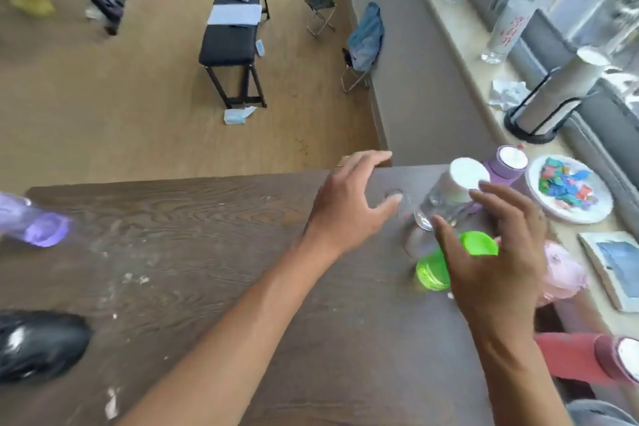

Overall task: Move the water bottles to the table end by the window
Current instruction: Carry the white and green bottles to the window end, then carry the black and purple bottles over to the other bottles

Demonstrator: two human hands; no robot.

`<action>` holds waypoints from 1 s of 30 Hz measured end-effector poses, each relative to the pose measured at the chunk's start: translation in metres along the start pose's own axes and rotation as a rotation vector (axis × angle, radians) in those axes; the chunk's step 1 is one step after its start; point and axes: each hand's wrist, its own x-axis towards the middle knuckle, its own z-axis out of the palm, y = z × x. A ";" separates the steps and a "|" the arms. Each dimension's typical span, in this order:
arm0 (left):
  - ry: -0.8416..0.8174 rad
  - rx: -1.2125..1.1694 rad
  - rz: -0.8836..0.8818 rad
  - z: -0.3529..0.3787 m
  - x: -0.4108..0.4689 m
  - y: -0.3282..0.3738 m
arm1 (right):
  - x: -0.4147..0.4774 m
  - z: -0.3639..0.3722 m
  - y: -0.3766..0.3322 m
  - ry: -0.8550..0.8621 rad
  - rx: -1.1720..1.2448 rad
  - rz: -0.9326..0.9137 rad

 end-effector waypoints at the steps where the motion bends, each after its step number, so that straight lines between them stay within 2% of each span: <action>1: 0.097 0.006 0.007 -0.036 -0.017 -0.004 | 0.006 0.008 -0.020 -0.050 0.049 -0.033; 3: 0.290 0.013 -0.023 -0.109 -0.057 -0.017 | 0.013 0.036 -0.064 -0.178 0.163 -0.100; 7: 0.654 0.012 -0.210 -0.238 -0.161 -0.055 | 0.005 0.110 -0.159 -0.447 0.385 -0.188; 10: 0.860 0.128 -0.330 -0.302 -0.236 -0.096 | -0.014 0.166 -0.232 -0.674 0.494 -0.249; 12: 1.004 0.167 -0.436 -0.343 -0.290 -0.142 | -0.043 0.231 -0.300 -0.850 0.527 -0.325; 16: 0.904 0.212 -0.561 -0.337 -0.322 -0.180 | -0.069 0.306 -0.353 -1.052 0.501 -0.424; 19: 0.824 0.147 -0.590 -0.330 -0.336 -0.220 | -0.096 0.373 -0.404 -1.184 0.437 -0.502; 24: 0.838 0.123 -0.573 -0.302 -0.341 -0.259 | -0.122 0.457 -0.459 -1.137 0.352 -0.546; 26: 0.886 0.167 -0.555 -0.290 -0.339 -0.270 | -0.125 0.481 -0.470 -1.190 0.325 -0.541; 28: 0.942 0.181 -0.554 -0.280 -0.335 -0.279 | -0.132 0.498 -0.470 -1.229 0.372 -0.481; 30: 0.956 0.219 -0.520 -0.272 -0.333 -0.290 | -0.142 0.506 -0.470 -1.166 0.453 -0.435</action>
